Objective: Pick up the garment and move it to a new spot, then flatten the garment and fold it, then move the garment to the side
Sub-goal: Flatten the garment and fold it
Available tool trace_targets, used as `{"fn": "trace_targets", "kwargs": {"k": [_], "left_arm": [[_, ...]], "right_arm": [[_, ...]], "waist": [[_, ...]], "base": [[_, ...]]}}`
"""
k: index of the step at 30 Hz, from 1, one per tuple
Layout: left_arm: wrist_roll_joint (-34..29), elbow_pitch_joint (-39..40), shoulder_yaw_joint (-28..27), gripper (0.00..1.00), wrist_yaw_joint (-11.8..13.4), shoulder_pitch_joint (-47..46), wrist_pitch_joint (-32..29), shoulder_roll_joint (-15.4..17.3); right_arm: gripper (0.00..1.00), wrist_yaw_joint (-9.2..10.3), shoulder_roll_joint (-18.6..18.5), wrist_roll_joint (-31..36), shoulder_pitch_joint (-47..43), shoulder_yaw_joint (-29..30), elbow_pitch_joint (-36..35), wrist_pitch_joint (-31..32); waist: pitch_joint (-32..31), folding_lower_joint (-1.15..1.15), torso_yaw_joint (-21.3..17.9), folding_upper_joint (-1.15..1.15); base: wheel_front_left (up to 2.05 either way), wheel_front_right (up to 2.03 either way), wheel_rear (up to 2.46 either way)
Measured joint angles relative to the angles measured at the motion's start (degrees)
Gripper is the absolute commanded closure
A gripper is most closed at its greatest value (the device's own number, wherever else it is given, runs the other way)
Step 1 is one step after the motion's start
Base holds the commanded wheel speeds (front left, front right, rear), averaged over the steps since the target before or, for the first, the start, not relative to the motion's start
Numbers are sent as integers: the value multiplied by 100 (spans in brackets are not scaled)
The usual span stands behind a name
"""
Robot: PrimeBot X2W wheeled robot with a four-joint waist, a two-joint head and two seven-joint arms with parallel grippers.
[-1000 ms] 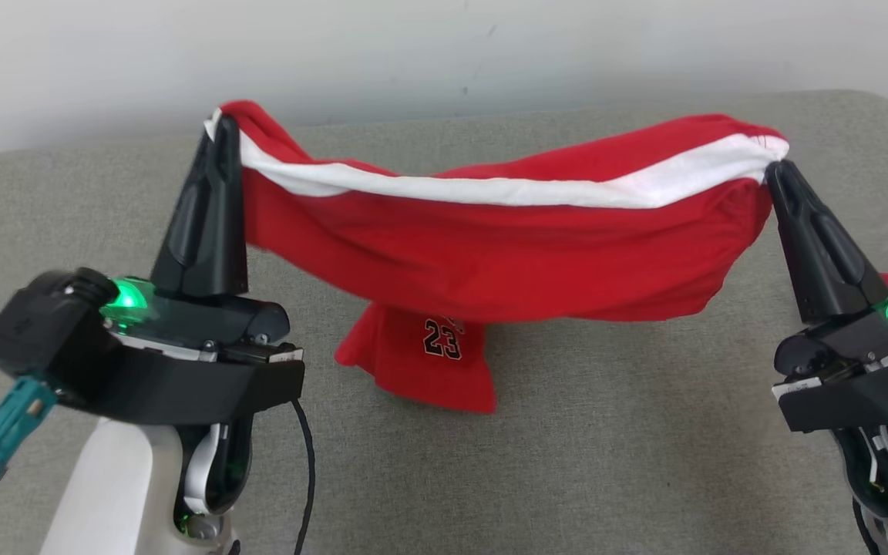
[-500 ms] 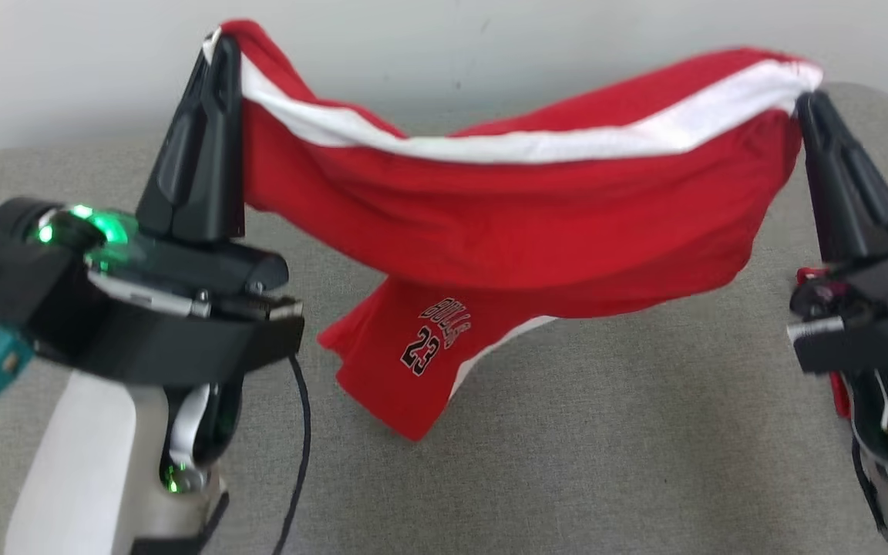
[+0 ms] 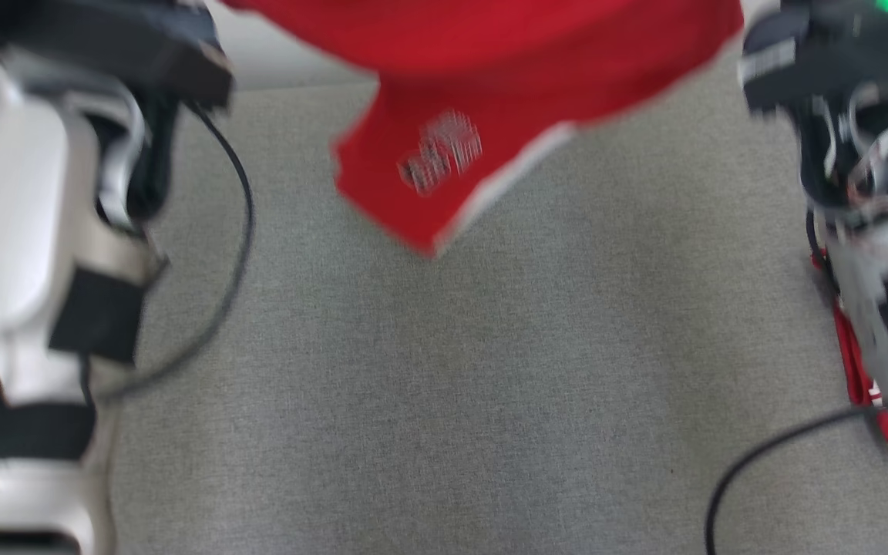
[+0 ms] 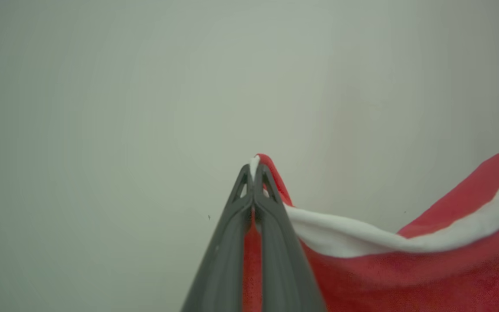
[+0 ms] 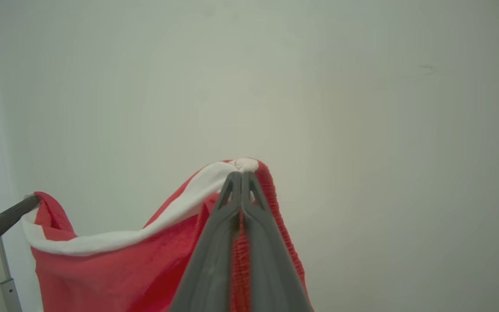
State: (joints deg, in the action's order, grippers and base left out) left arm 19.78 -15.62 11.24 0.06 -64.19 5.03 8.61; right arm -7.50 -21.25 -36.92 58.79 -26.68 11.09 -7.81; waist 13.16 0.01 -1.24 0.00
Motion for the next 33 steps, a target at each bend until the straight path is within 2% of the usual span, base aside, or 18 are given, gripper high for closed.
{"fn": "trace_targets", "kwargs": {"k": [4,9,13,16,22,33], "left_arm": [[-102,-1043,-2,100,-53,-810,366,38],[-218,-2004,-7,100,-98,-1627,776,48],[-213,-2610,0,100,-205,-1813,926,-40],[-160,-2772,-27,100,-257,-1673,972,-186],[-132,-1751,-204,100,-305,-407,976,-454],[-177,924,-193,100,-81,2886,990,-567]], "right_arm": [[100,0,266,-151,860,-194,1080,-501],[100,0,600,-234,1693,-360,2138,-710],[100,0,808,-316,1783,-745,2742,-728],[100,0,820,-491,1653,-1027,2807,-733],[100,0,464,-896,694,-1566,2345,-732],[100,0,-363,-1447,-1573,-1571,583,-733]], "waist": [[92,1,-13,0],[217,0,-14,0],[380,0,15,1],[531,0,60,1],[808,1,230,1],[888,-1,336,1]], "base": [[0,0,0],[0,0,0],[0,0,0],[0,0,0],[0,0,0],[0,0,0]]}}
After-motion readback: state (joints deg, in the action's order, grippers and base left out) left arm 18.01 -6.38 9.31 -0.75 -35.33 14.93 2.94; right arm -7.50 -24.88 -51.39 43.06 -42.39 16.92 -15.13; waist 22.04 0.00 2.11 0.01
